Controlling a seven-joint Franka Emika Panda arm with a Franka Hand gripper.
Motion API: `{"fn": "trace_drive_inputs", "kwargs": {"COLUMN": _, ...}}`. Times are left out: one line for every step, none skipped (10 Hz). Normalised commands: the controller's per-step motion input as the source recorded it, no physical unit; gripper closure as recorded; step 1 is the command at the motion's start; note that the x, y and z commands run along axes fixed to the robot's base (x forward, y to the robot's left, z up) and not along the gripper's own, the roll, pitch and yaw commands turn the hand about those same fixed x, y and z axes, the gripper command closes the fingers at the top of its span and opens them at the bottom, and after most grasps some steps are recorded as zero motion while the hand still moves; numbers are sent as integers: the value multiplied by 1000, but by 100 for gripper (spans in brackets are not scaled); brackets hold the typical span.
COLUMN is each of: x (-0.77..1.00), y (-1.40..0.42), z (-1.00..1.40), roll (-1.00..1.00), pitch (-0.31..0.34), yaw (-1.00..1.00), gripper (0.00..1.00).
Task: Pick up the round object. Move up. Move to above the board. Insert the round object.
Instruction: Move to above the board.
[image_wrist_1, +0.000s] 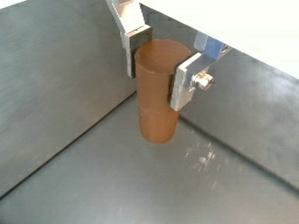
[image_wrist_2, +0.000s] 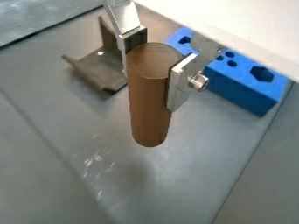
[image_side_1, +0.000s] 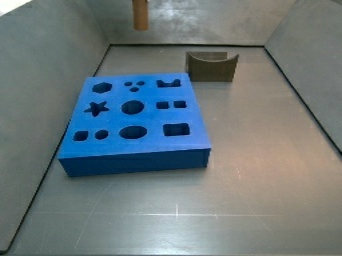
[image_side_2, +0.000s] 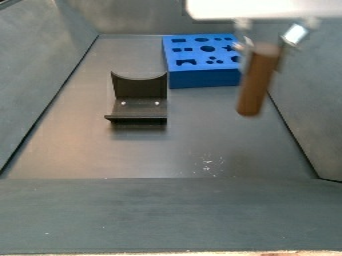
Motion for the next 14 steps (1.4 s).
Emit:
{"fn": "trace_drive_inputs", "kwargs": {"x": 234, "y": -1000, "z": 95, "roll": 103, "pitch": 47, "yaw": 23, "gripper": 100}}
{"fn": "trace_drive_inputs", "kwargs": {"x": 233, "y": -1000, "z": 94, "roll": 84, "pitch": 34, "yaw": 23, "gripper": 100}}
{"fn": "trace_drive_inputs", "kwargs": {"x": 233, "y": -1000, "z": 96, "roll": 55, "pitch": 41, "yaw": 11, "gripper": 100}}
{"fn": "trace_drive_inputs", "kwargs": {"x": 233, "y": -1000, "z": 99, "roll": 31, "pitch": 47, "yaw": 17, "gripper": 100}}
{"fn": "trace_drive_inputs", "kwargs": {"x": 234, "y": -1000, "z": 102, "roll": 19, "pitch": 57, "yaw": 18, "gripper": 100}}
{"fn": "trace_drive_inputs", "kwargs": {"x": 236, "y": -1000, "z": 106, "roll": -12, "pitch": 77, "yaw": 14, "gripper": 100}}
{"fn": "trace_drive_inputs", "kwargs": {"x": 238, "y": -1000, "z": 105, "roll": -20, "pitch": 77, "yaw": 11, "gripper": 100}}
{"fn": "trace_drive_inputs", "kwargs": {"x": 245, "y": -1000, "z": 105, "roll": -1, "pitch": 112, "yaw": 9, "gripper": 100}}
{"fn": "trace_drive_inputs", "kwargs": {"x": 250, "y": -1000, "z": 106, "roll": -13, "pitch": 131, "yaw": 12, "gripper": 100}}
{"fn": "trace_drive_inputs", "kwargs": {"x": 261, "y": -1000, "z": 104, "roll": -3, "pitch": 164, "yaw": 12, "gripper": 100}}
{"fn": "trace_drive_inputs", "kwargs": {"x": 270, "y": -1000, "z": 102, "roll": 8, "pitch": 176, "yaw": 4, "gripper": 100}}
{"fn": "trace_drive_inputs", "kwargs": {"x": 282, "y": -1000, "z": 101, "roll": 19, "pitch": 191, "yaw": 12, "gripper": 100}}
{"fn": "trace_drive_inputs", "kwargs": {"x": 293, "y": -1000, "z": 101, "roll": 25, "pitch": 189, "yaw": 2, "gripper": 100}}
{"fn": "trace_drive_inputs", "kwargs": {"x": 311, "y": -1000, "z": 95, "roll": 56, "pitch": 178, "yaw": 9, "gripper": 100}}
